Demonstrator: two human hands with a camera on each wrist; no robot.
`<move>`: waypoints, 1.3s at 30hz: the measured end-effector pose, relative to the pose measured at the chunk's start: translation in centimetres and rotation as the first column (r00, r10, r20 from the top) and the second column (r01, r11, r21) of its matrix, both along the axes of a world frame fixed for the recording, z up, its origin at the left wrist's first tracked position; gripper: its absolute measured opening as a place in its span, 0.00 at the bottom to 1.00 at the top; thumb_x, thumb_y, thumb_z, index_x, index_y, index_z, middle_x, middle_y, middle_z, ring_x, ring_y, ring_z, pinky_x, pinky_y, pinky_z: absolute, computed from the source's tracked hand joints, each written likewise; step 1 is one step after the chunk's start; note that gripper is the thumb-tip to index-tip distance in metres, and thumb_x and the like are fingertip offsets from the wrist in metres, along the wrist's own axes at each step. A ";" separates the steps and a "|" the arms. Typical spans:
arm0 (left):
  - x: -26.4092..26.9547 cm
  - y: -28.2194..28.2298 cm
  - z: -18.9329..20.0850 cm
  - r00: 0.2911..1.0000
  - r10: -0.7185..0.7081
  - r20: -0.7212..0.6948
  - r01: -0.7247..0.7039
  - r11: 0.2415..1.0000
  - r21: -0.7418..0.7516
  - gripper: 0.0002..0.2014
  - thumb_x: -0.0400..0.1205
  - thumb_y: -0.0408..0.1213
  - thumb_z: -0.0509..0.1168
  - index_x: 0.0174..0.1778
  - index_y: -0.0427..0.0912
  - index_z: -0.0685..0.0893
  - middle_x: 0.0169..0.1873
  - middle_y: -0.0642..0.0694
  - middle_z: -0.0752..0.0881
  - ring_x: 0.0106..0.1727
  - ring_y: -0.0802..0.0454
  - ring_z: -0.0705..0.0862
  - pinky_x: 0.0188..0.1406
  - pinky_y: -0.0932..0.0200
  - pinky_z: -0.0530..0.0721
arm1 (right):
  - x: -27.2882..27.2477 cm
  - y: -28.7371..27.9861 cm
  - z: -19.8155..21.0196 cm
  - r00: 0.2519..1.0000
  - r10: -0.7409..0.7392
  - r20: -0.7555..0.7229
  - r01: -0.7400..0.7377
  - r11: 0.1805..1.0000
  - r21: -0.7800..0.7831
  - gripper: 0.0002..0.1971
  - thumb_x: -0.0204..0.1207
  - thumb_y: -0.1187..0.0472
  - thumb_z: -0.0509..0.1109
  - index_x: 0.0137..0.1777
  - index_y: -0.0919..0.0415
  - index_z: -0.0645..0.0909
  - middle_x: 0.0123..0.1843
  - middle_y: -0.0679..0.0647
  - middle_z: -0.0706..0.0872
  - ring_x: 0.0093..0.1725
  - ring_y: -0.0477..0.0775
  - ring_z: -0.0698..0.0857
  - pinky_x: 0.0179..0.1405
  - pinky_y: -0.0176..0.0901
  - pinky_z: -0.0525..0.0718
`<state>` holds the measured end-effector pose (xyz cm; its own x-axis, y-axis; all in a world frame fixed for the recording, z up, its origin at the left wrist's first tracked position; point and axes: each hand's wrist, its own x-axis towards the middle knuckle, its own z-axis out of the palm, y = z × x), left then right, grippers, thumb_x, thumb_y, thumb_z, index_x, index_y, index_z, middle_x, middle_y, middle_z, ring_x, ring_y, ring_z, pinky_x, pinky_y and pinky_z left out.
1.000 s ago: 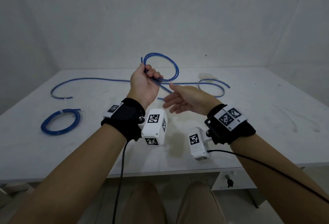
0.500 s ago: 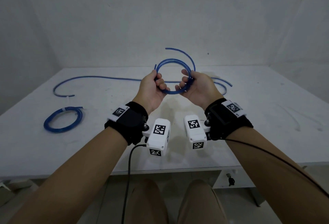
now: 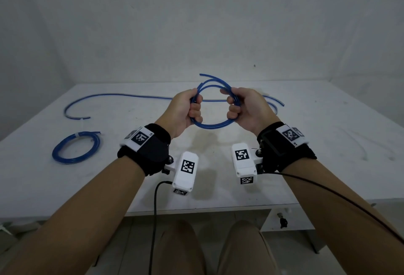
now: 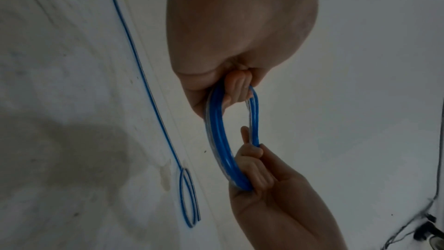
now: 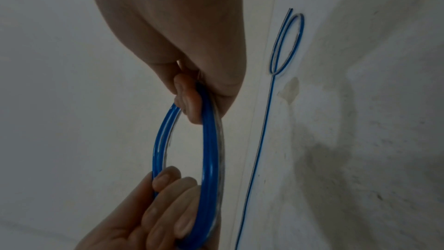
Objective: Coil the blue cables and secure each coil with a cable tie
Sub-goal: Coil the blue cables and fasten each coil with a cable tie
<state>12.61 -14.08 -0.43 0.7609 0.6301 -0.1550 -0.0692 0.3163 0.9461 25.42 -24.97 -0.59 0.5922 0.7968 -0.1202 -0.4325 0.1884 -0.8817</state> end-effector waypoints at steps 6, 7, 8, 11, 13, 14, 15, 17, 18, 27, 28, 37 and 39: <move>-0.1 0.3 0.4 0.998 -0.009 -0.059 0.015 0.994 0.111 0.20 0.88 0.43 0.51 0.36 0.39 0.80 0.20 0.52 0.65 0.20 0.56 0.63 0.24 0.60 0.70 | 0.2 -0.1 0.3 0.989 -0.003 0.149 0.006 1.000 -0.019 0.14 0.83 0.61 0.60 0.57 0.68 0.83 0.33 0.54 0.78 0.20 0.48 0.69 0.20 0.39 0.71; -0.1 0.4 0.4 0.995 -0.032 -0.090 0.045 0.987 0.152 0.20 0.88 0.43 0.51 0.37 0.39 0.81 0.20 0.51 0.64 0.20 0.56 0.63 0.25 0.60 0.69 | 0.2 -0.2 0.4 0.982 0.005 0.190 0.000 1.000 -0.027 0.14 0.83 0.61 0.61 0.59 0.68 0.83 0.34 0.54 0.80 0.21 0.48 0.71 0.21 0.39 0.71; -0.2 0.4 0.3 0.990 -0.062 -0.128 0.087 0.975 0.203 0.19 0.87 0.42 0.51 0.38 0.39 0.82 0.22 0.51 0.64 0.21 0.56 0.63 0.26 0.60 0.68 | 0.2 -0.2 0.5 0.969 0.018 0.245 -0.006 0.999 -0.048 0.14 0.82 0.60 0.62 0.60 0.67 0.84 0.34 0.54 0.81 0.21 0.48 0.71 0.21 0.39 0.70; -0.2 0.3 0.1 0.975 -0.110 -0.193 0.166 0.938 0.305 0.16 0.87 0.42 0.53 0.42 0.39 0.83 0.24 0.51 0.67 0.23 0.56 0.64 0.27 0.61 0.66 | 0.0 -0.1 0.2 0.926 0.032 0.377 0.011 0.994 -0.111 0.11 0.81 0.61 0.65 0.53 0.67 0.86 0.32 0.54 0.78 0.20 0.46 0.66 0.17 0.36 0.61; -0.2 0.2 0.0 0.984 -0.084 -0.155 0.127 0.948 0.293 0.12 0.88 0.40 0.55 0.43 0.40 0.79 0.26 0.50 0.71 0.24 0.56 0.65 0.26 0.62 0.66 | -0.1 0.1 -0.3 0.926 0.009 0.378 0.032 0.994 -0.101 0.09 0.82 0.63 0.64 0.47 0.66 0.84 0.31 0.54 0.77 0.19 0.44 0.65 0.15 0.35 0.59; -0.3 0.1 0.0 0.989 -0.070 -0.134 0.105 0.954 0.281 0.09 0.88 0.39 0.56 0.43 0.42 0.76 0.28 0.49 0.73 0.24 0.56 0.66 0.26 0.62 0.66 | -0.1 0.1 -0.5 0.929 -0.004 0.370 0.042 0.995 -0.094 0.09 0.82 0.63 0.65 0.44 0.66 0.83 0.30 0.55 0.77 0.18 0.44 0.64 0.15 0.34 0.60; -0.3 0.0 0.0 0.991 -0.055 -0.122 0.088 0.957 0.278 0.09 0.88 0.38 0.57 0.42 0.43 0.73 0.29 0.48 0.75 0.24 0.56 0.67 0.26 0.61 0.66 | -0.2 0.1 -0.6 0.932 -0.016 0.362 0.051 0.995 -0.088 0.09 0.82 0.63 0.66 0.42 0.66 0.82 0.30 0.55 0.77 0.18 0.44 0.64 0.15 0.34 0.60; -0.2 0.0 -0.2 0.993 -0.037 -0.116 0.069 0.954 0.290 0.09 0.87 0.38 0.59 0.41 0.44 0.71 0.30 0.48 0.77 0.24 0.56 0.67 0.26 0.61 0.66 | -0.1 0.0 -0.7 0.936 -0.046 0.349 0.075 0.995 -0.071 0.08 0.81 0.64 0.68 0.39 0.65 0.80 0.29 0.56 0.78 0.18 0.44 0.65 0.15 0.33 0.61; -0.2 0.0 -0.3 0.993 -0.037 -0.114 0.070 0.953 0.296 0.09 0.87 0.37 0.59 0.41 0.43 0.72 0.30 0.47 0.77 0.25 0.55 0.68 0.26 0.61 0.66 | -0.1 0.0 -0.7 0.936 -0.063 0.346 0.090 0.994 -0.064 0.09 0.80 0.65 0.69 0.38 0.65 0.78 0.29 0.57 0.79 0.18 0.44 0.65 0.15 0.33 0.61; 0.2 -0.4 -0.2 0.992 -0.008 -0.130 0.055 0.931 0.361 0.06 0.84 0.37 0.65 0.44 0.39 0.80 0.30 0.47 0.85 0.26 0.56 0.70 0.25 0.64 0.71 | -0.4 0.1 -1.1 0.920 -0.012 0.393 0.056 0.993 -0.102 0.09 0.81 0.61 0.69 0.42 0.67 0.80 0.31 0.57 0.81 0.22 0.46 0.67 0.18 0.33 0.65; 0.1 -0.5 -0.2 0.992 0.001 -0.125 0.044 0.934 0.354 0.06 0.84 0.37 0.65 0.45 0.38 0.81 0.30 0.47 0.86 0.26 0.56 0.71 0.25 0.64 0.71 | -0.3 0.1 -1.1 0.915 -0.002 0.402 0.048 0.993 -0.104 0.10 0.80 0.60 0.70 0.44 0.67 0.81 0.32 0.57 0.81 0.22 0.45 0.68 0.18 0.33 0.65; 0.0 -1.0 -0.8 0.998 -0.017 -0.062 0.037 0.941 0.337 0.11 0.87 0.42 0.60 0.56 0.37 0.81 0.36 0.44 0.88 0.26 0.54 0.74 0.30 0.60 0.74 | -0.3 0.0 -0.6 0.890 -0.022 0.455 0.074 0.992 -0.098 0.09 0.79 0.64 0.70 0.38 0.64 0.78 0.29 0.56 0.77 0.20 0.45 0.65 0.17 0.34 0.63; 0.2 -1.1 -1.0 0.998 -0.005 -0.063 0.022 0.960 0.279 0.11 0.87 0.42 0.61 0.54 0.37 0.80 0.37 0.43 0.89 0.24 0.54 0.74 0.29 0.60 0.74 | -0.5 0.0 -0.6 0.885 -0.032 0.464 0.085 0.992 -0.094 0.08 0.79 0.65 0.69 0.38 0.65 0.79 0.28 0.55 0.76 0.20 0.45 0.65 0.17 0.34 0.63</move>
